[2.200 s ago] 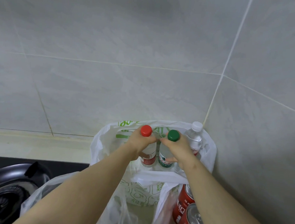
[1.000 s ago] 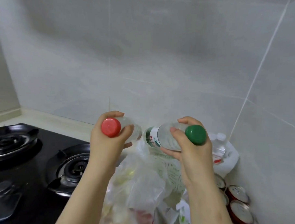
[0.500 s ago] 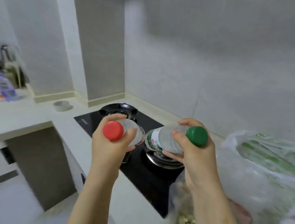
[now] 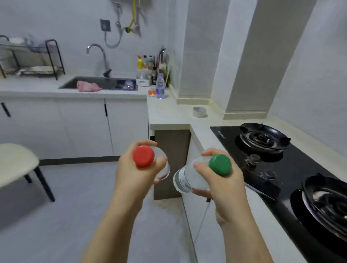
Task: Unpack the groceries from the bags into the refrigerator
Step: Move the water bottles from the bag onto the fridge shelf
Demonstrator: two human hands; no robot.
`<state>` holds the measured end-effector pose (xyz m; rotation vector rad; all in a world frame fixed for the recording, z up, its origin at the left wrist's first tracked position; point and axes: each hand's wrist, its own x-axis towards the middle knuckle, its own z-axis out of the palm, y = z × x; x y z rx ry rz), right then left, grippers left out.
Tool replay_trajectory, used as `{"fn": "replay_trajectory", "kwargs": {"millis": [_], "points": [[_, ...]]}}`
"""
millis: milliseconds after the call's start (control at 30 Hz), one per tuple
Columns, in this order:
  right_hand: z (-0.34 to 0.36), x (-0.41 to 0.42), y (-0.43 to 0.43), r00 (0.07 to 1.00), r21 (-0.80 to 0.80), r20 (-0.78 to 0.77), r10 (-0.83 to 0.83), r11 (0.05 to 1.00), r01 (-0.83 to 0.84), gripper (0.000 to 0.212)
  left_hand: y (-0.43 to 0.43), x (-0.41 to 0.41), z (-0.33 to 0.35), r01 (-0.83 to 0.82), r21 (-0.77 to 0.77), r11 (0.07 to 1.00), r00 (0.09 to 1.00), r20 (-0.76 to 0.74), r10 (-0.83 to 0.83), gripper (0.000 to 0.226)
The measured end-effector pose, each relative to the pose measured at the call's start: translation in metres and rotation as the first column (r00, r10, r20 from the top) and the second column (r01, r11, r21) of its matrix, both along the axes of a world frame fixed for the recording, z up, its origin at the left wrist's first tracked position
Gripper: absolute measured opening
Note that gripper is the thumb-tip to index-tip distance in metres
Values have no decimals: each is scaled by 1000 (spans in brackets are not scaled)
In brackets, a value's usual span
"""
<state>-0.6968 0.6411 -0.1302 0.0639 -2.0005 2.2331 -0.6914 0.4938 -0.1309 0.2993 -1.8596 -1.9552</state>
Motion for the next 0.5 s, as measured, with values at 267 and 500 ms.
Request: {"fn": "replay_trajectory", "kwargs": {"millis": [267,500], "points": [[-7,9,-121,926,74,84,369,924,-375,20,-105,61,-11,-307,-4,952,950,53,307,28],[-10,26,-218,697,87,130,705,692,-717,19,-170,119,-20,-599,-7,800,797,83,598,30]]}}
